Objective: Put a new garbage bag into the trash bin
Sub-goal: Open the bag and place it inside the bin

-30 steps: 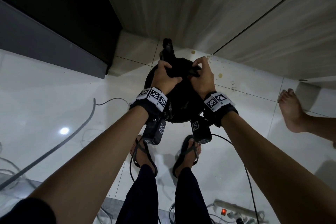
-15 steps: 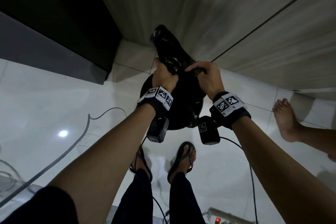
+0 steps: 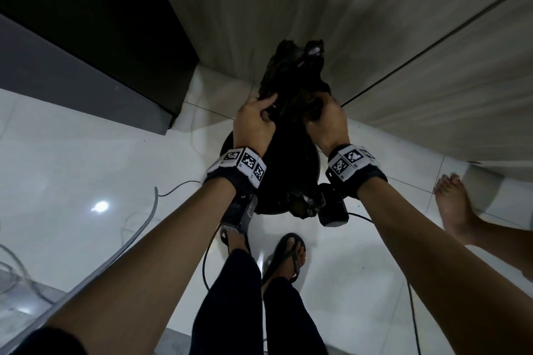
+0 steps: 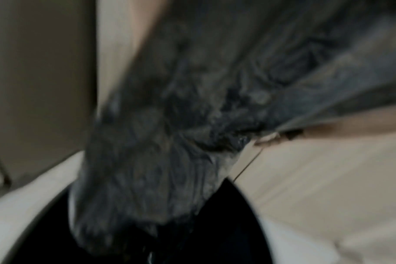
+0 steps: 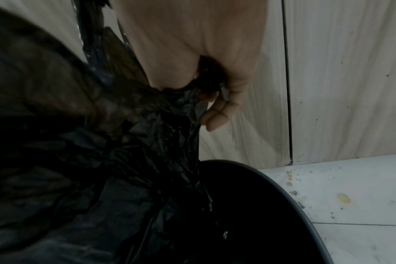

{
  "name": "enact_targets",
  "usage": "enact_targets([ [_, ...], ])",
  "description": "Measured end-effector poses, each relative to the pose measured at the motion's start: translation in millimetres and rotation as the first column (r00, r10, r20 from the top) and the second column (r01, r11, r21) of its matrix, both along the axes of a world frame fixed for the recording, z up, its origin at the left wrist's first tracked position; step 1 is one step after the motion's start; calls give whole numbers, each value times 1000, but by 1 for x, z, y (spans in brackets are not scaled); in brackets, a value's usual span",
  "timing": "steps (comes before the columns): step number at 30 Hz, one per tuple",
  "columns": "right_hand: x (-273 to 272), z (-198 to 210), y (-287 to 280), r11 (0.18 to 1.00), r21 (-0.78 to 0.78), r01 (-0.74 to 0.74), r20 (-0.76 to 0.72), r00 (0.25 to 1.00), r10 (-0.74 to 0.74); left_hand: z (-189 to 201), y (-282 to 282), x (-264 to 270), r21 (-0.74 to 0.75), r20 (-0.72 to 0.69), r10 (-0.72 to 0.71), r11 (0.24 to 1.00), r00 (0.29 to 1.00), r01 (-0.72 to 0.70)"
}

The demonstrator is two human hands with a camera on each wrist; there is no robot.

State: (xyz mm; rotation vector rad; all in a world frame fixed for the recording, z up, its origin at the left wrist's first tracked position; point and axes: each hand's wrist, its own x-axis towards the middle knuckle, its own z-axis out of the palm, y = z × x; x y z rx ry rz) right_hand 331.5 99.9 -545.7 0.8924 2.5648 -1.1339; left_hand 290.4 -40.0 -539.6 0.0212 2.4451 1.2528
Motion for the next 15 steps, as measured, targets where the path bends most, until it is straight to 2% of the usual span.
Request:
enact_targets([
  [3,1,-16,-7,996,1,-88,57,995,88,-17,-2,-5,-175,120,-90,978,989,110],
  [5,2,-28,-13,988,16,-151,127,981,148,-30,-10,-11,-273,199,-100,950,975,153],
  [8,3,-45,-11,978,54,-204,218,958,187,-49,-23,-21,-426,274,-160,864,948,269],
  [11,4,-69,-7,966,101,-237,296,935,198,-74,-38,-35,-478,401,-225,775,888,413],
  [13,8,-82,1,973,96,-211,365,917,163,-89,-49,-40,-492,454,-232,740,860,459],
  [15,15,-93,12,971,83,-224,474,866,159,-99,-62,-38,-509,495,-228,706,838,493],
])
